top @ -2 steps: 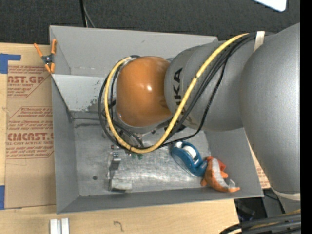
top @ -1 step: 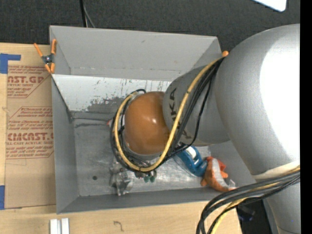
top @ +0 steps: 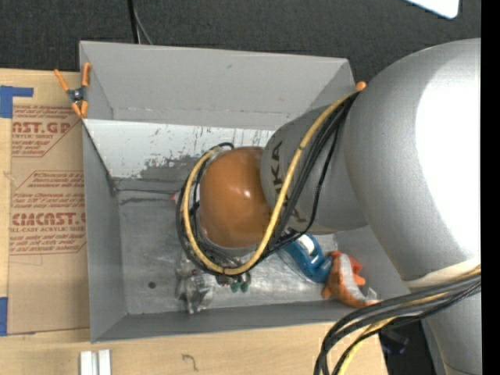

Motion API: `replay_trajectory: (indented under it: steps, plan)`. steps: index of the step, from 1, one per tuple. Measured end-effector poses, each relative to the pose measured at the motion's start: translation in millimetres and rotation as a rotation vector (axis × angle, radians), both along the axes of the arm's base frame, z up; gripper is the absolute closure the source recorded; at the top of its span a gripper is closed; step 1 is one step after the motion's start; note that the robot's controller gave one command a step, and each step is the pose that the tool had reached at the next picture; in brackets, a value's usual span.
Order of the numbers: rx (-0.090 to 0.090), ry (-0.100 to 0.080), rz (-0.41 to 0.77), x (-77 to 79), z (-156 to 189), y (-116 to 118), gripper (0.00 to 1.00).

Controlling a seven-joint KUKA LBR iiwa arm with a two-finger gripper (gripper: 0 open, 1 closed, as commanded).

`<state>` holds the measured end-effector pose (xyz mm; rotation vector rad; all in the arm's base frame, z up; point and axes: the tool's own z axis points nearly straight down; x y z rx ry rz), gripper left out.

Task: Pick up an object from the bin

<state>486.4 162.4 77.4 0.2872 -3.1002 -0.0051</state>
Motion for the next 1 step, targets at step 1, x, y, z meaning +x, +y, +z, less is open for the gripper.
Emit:
replay_trajectory:
  steps: [1]
  plan:
    - [0.001,-0.031,0.036,23.2,145.0,14.6,1.0]
